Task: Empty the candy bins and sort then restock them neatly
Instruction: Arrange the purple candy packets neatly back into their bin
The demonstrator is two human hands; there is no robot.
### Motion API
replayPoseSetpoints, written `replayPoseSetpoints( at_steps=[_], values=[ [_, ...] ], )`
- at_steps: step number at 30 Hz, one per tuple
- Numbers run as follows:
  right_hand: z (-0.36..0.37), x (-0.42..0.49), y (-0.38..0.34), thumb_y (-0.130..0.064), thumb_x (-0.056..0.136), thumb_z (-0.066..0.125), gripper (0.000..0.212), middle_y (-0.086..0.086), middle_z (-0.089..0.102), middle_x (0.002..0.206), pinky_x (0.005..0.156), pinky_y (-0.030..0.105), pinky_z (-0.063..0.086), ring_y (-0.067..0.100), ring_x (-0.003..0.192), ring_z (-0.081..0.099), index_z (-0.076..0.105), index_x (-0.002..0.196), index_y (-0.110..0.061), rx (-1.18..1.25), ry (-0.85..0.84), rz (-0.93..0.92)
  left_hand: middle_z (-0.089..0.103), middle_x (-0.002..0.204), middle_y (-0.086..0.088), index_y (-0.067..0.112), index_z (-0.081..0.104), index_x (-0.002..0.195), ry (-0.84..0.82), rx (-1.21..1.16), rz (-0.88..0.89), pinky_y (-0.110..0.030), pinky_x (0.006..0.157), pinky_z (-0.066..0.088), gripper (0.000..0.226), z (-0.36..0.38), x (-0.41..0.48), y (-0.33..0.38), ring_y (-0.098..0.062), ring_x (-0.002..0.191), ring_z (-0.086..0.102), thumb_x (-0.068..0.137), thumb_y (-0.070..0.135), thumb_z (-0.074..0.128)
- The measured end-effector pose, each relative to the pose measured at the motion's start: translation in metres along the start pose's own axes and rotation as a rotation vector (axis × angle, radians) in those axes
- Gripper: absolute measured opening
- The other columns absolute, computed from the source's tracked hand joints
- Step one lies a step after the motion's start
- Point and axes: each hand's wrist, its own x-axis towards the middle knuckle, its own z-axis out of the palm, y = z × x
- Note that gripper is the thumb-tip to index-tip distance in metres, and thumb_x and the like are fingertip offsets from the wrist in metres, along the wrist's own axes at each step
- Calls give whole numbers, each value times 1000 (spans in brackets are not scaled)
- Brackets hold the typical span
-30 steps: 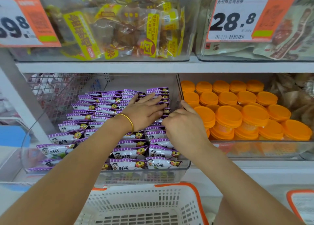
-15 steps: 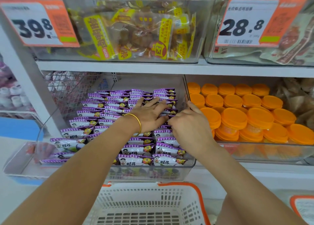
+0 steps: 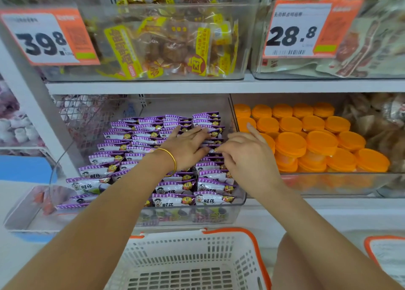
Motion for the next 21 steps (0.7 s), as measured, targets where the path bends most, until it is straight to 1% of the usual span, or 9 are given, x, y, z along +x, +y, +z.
replayPoseSetpoints(
  at_steps=[2, 5, 7, 9, 12, 14, 17, 19, 21],
  values=[
    [-2, -2, 5, -5, 68, 71, 14, 3, 72, 79, 107, 42, 30, 23, 87, 68, 76, 75, -17, 34, 26, 36, 9, 159, 8, 23, 24, 147, 12, -9, 4, -41, 118, -8, 49, 1, 3, 2, -7, 146, 4, 102, 41, 24],
    [-3, -5, 8, -6, 70, 61, 20, 4, 73, 81, 105, 47, 33, 25, 88, 69, 76, 80, -14, 66, 51, 40, 20, 158, 4, 23, 27, 144, -2, -44, 0, -40, 118, -6, 46, 0, 7, 0, -12, 145, 17, 101, 39, 27],
    [-3, -6, 8, -2, 69, 63, 21, 6, 73, 82, 104, 50, 34, 26, 88, 69, 76, 82, -13, 80, 54, 27, 30, 154, 1, 23, 26, 144, -19, -73, -11, -41, 118, -3, 45, -1, 8, -1, -16, 142, 25, 102, 37, 29],
    [-3, -6, 8, 4, 67, 68, 24, 7, 73, 83, 103, 51, 34, 27, 89, 69, 76, 84, -11, 97, 55, 30, 31, 153, -1, 23, 25, 146, 41, -140, -21, -40, 119, 3, 45, -2, 8, -1, -19, 140, 29, 102, 33, 29],
    [-4, -5, 11, 5, 68, 67, 27, 7, 74, 85, 103, 48, 32, 26, 91, 69, 76, 87, -11, 121, 62, 40, 19, 158, -3, 19, 26, 148, 220, -262, -60, -41, 119, 10, 47, -4, 6, 2, -20, 144, 20, 102, 29, 32],
    [-5, -5, 13, 1, 71, 64, 25, 7, 74, 86, 103, 45, 30, 26, 92, 69, 76, 88, -12, 128, 65, 47, 11, 160, 0, 22, 22, 150, 152, -209, -53, -42, 119, 2, 49, -5, 3, 7, -15, 147, 8, 103, 34, 27],
    [-4, -5, 13, -7, 74, 59, 22, 6, 74, 86, 102, 42, 32, 25, 92, 69, 76, 87, -13, 148, 60, 59, -6, 160, 5, 27, 9, 152, -75, -3, -42, -44, 116, -8, 53, 1, -3, 14, -11, 147, -6, 102, 44, 16],
    [-5, -5, 13, -9, 76, 59, 21, 6, 74, 88, 102, 41, 33, 26, 93, 68, 76, 88, -13, 178, 39, 80, -11, 159, 5, 28, 2, 152, -84, 31, -51, -44, 116, -10, 55, 2, -6, 12, -10, 146, -9, 102, 45, 15],
    [-8, -6, 14, -7, 77, 61, 20, 7, 74, 90, 102, 40, 32, 27, 95, 67, 76, 91, -13, 196, 15, 96, -8, 160, 3, 26, 2, 152, 17, -20, -68, -41, 117, -7, 56, 0, -12, 12, -10, 146, -7, 102, 44, 17]
  ],
)
